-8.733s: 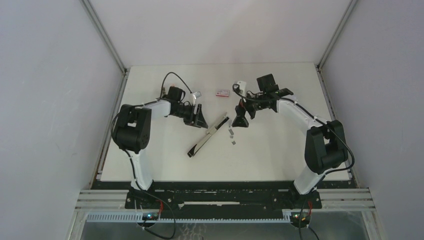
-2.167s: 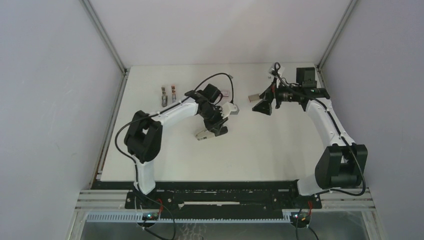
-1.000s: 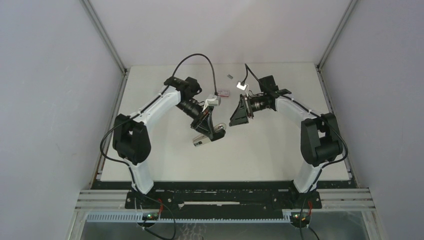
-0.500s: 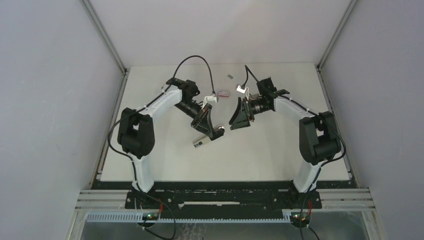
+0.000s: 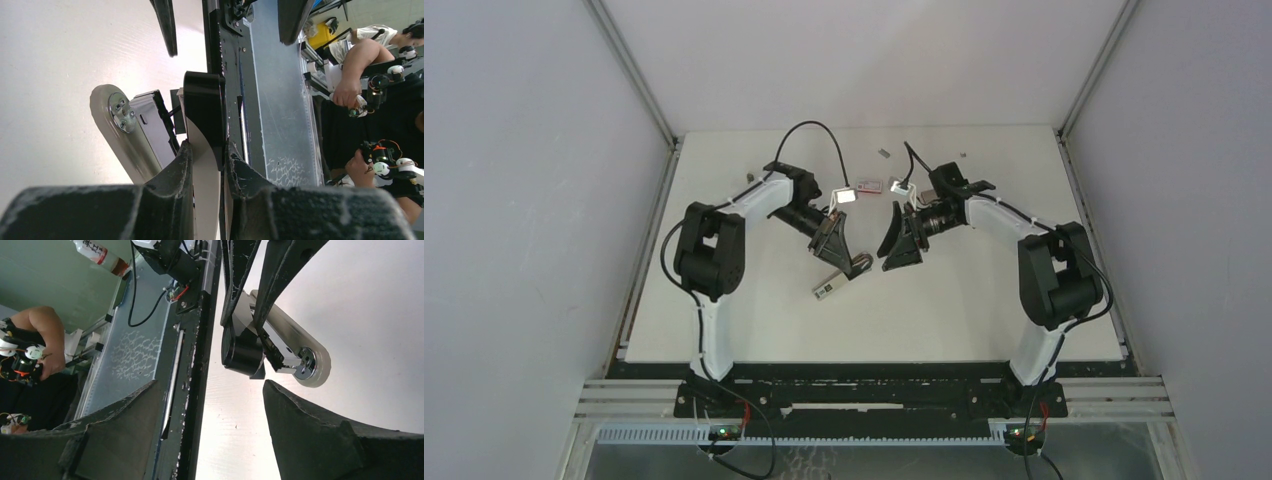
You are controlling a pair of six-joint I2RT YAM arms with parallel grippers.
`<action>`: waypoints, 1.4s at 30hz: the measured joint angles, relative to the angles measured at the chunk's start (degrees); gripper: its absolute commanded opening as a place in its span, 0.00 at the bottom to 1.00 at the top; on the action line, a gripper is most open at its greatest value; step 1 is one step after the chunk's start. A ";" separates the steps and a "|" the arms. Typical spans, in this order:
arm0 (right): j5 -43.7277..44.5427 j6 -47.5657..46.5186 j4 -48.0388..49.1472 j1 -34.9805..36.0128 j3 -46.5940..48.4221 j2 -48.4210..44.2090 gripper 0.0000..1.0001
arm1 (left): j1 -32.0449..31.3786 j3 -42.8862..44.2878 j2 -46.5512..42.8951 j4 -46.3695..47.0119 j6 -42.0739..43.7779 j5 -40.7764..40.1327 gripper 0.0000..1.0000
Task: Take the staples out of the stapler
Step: Unload the staple at the center of the board.
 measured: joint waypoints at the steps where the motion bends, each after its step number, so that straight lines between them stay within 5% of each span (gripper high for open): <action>1: 0.48 0.11 0.20 0.39 0.00 0.15 0.76 | 0.00 0.00 0.22 0.00 -0.02 0.09 0.04; 28: 3.19 0.42 0.85 4.02 0.00 2.49 0.77 | 1.66 0.00 0.72 0.00 -0.02 1.51 0.03; 42: 3.43 -6.51 -7.69 5.44 3.06 3.67 0.77 | 2.08 0.00 1.36 -0.17 -0.04 1.75 0.03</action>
